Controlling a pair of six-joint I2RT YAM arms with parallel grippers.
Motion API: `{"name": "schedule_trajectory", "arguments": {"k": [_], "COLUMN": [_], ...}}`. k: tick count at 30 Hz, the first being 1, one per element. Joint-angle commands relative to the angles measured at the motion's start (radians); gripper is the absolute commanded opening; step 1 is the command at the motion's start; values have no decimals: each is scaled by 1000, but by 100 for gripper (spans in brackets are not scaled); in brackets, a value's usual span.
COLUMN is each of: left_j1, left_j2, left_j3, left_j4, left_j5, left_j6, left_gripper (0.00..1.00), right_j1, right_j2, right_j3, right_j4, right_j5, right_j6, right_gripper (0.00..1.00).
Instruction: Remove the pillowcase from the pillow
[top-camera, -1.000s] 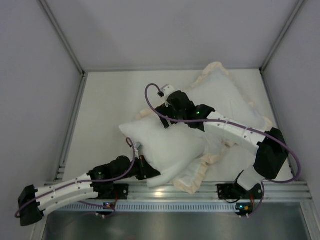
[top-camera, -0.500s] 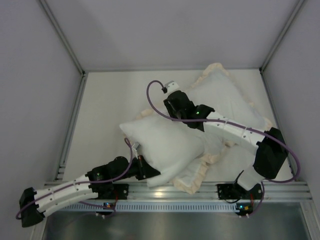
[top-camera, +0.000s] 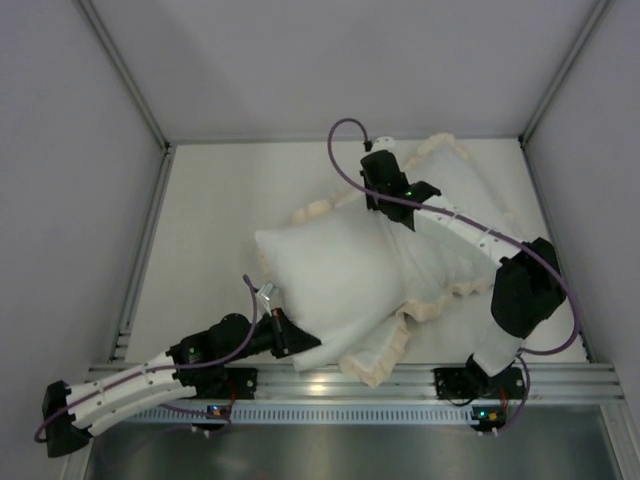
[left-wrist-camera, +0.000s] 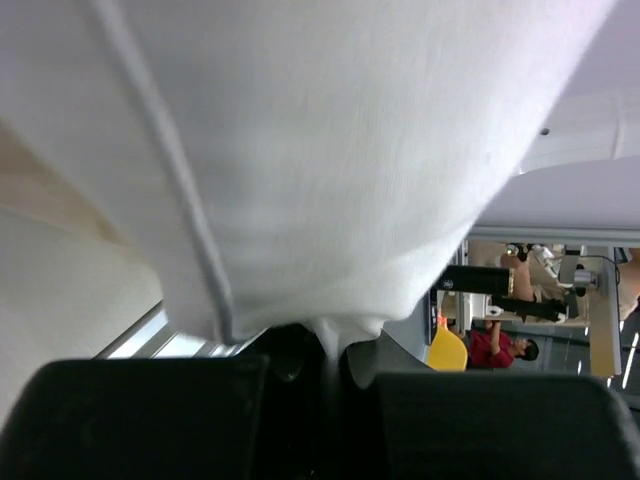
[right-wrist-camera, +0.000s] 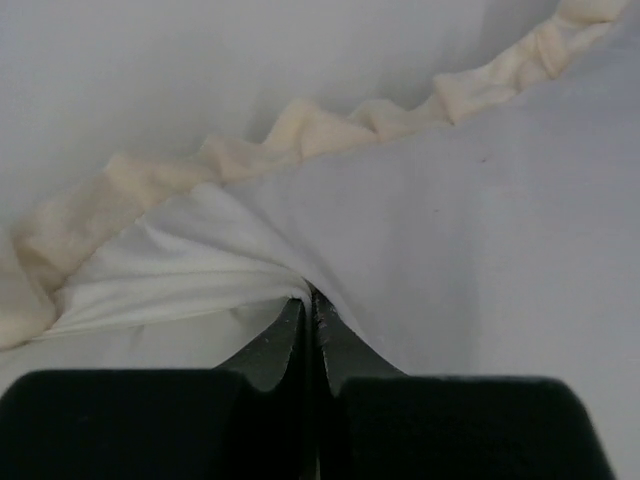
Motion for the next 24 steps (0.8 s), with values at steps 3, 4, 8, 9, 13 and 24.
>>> {"name": "schedule_trajectory", "arguments": {"k": [3, 4, 8, 9, 13, 24], "left_j1": [-16, -18, -18, -18, -18, -18], "left_j2": [-56, -73, -116, -130, -151, -103], "left_j3": [-95, -90, -47, -42, -27, 68], "left_j4": [-128, -152, -236, -254, -306, -329], "left_j5": [94, 95, 88, 74, 59, -47], "left_j6": [-6, -6, 3, 9, 7, 1], "left_gripper": [0, 0, 0, 0, 0, 0], "right_j1": [-416, -470, -637, -640, -669, -409], "right_j2": [-23, -32, -72, -70, -78, -286], "right_j3": [50, 49, 21, 29, -14, -126], "right_j4": [-69, -93, -83, -81, -54, -58], "right_j5": [264, 253, 130, 135, 109, -160], "right_j6": [159, 186, 220, 193, 193, 93], "right_gripper": [0, 0, 0, 0, 0, 98]}}
